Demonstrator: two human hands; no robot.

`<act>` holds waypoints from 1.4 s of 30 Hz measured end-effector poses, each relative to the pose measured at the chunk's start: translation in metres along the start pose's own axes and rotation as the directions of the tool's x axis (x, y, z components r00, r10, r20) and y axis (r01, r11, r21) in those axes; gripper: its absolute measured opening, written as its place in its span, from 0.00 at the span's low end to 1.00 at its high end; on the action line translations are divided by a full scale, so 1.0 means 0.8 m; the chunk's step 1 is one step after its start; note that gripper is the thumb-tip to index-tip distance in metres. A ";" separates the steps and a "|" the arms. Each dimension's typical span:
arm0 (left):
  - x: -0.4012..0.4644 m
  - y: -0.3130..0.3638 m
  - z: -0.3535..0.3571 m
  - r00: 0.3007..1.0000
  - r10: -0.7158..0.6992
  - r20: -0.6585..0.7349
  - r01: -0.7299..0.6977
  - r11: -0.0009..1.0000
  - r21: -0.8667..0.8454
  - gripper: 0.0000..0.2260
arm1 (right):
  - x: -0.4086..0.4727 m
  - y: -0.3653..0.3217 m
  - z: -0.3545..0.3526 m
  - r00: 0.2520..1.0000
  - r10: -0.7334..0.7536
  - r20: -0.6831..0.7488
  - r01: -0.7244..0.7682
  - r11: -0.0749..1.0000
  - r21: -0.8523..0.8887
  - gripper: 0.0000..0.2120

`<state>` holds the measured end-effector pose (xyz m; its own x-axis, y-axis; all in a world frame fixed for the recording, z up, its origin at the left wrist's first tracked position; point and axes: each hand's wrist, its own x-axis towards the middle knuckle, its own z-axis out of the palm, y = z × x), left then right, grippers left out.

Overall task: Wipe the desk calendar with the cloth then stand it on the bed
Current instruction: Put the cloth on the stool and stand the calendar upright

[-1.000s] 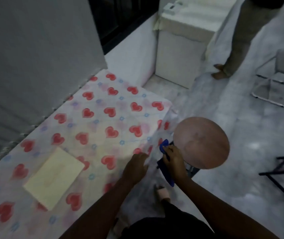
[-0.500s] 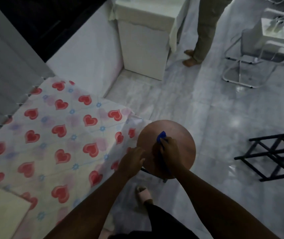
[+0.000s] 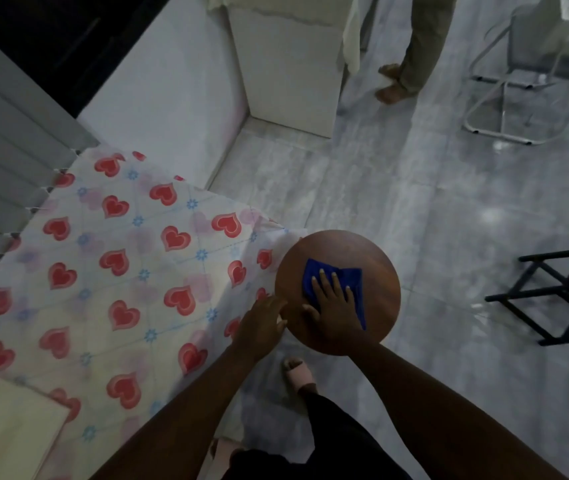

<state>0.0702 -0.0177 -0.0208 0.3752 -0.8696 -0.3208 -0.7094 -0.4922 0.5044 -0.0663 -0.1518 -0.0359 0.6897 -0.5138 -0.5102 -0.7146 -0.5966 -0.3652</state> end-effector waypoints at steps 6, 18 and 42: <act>-0.016 -0.012 0.001 0.998 -0.024 -0.061 0.021 0.999 -0.043 0.20 | -0.004 -0.015 0.016 0.988 -0.046 -0.145 0.050 0.999 0.018 0.26; -0.151 -0.102 -0.031 0.908 -0.185 -0.375 0.135 0.978 -0.157 0.15 | -0.024 -0.159 0.058 0.874 -0.384 -0.297 0.397 0.917 -0.017 0.23; -0.529 -0.365 -0.082 0.476 -0.728 -0.493 0.545 0.685 -0.484 0.16 | -0.100 -0.549 0.225 0.763 -0.646 0.011 0.633 0.745 -0.211 0.20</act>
<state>0.1580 0.4913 0.0206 0.9893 -0.0749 -0.1249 0.0077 -0.8295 0.5585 0.1715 0.2624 0.0250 0.9867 0.0000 -0.1625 -0.0709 -0.8996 -0.4309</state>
